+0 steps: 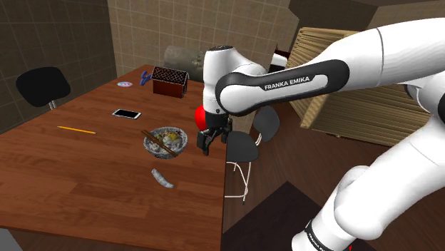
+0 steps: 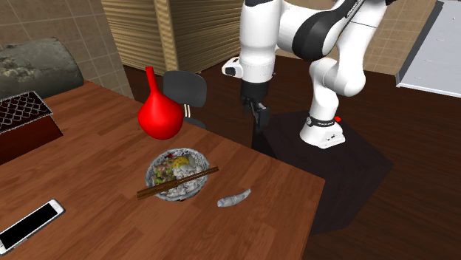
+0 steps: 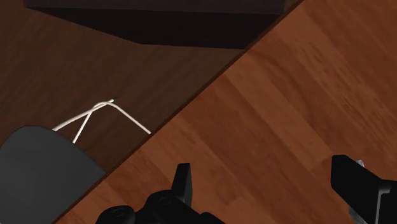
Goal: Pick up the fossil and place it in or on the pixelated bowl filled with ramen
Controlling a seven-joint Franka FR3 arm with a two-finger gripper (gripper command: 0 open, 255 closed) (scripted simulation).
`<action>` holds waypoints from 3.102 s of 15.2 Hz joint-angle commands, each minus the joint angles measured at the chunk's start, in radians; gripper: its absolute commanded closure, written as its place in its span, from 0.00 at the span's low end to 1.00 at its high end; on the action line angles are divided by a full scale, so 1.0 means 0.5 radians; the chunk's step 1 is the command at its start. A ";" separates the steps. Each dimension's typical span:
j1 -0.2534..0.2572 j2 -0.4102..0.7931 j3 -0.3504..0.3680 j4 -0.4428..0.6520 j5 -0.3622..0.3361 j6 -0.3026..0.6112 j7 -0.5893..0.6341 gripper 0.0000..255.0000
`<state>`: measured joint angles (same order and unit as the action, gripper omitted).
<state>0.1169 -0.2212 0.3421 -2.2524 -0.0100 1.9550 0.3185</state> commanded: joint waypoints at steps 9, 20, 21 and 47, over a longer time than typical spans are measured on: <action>0.142 0.784 0.186 0.500 -0.366 0.164 0.404 0.00; 0.340 1.325 0.157 0.874 -0.645 0.229 0.616 0.00; 0.340 1.336 0.153 0.862 -0.652 0.251 0.621 0.00; 0.324 1.275 0.167 0.872 -0.620 0.188 0.591 1.00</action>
<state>0.2797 0.4211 0.4242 -1.8227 -0.3235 2.0595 0.6177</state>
